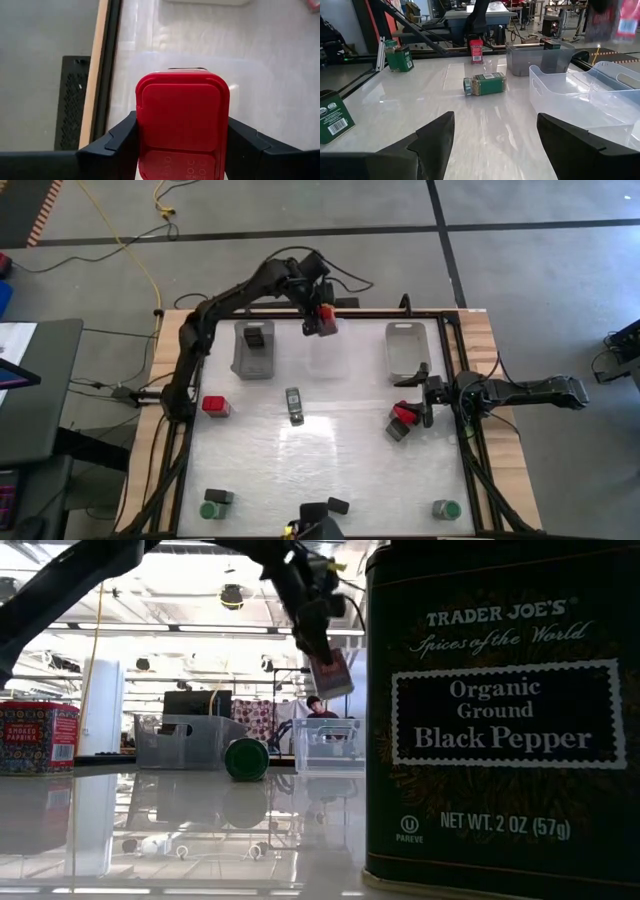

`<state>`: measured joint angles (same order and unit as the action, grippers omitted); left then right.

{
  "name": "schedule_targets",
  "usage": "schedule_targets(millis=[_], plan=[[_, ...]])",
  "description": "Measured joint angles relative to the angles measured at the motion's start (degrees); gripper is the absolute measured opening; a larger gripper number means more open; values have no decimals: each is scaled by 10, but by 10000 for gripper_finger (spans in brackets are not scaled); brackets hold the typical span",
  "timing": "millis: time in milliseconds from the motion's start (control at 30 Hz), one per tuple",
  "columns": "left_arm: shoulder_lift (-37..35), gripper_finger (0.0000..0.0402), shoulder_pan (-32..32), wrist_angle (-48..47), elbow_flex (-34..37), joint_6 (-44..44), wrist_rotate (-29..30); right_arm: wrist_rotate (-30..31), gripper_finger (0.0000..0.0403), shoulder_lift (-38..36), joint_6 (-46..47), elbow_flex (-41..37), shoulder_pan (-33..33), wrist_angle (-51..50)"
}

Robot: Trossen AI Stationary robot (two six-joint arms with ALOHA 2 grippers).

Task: Sort spices by type
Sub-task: Put the red seasoning can into the transparent bin

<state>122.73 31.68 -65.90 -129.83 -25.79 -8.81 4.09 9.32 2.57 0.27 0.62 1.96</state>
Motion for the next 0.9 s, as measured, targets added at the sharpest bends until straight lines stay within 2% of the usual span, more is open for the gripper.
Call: schedule_targets(millis=[100, 567, 900], plan=[[18, 206, -3, 8, 19, -26, 10, 0, 312, 1, 0, 0, 0, 0], [108, 206, -8, 39, 19, -73, 93, 0, 312, 1, 0, 0, 0, 0], [115, 206, -11, 52, 19, -78, 92, 0, 312, 1, 0, 0, 0, 0]])
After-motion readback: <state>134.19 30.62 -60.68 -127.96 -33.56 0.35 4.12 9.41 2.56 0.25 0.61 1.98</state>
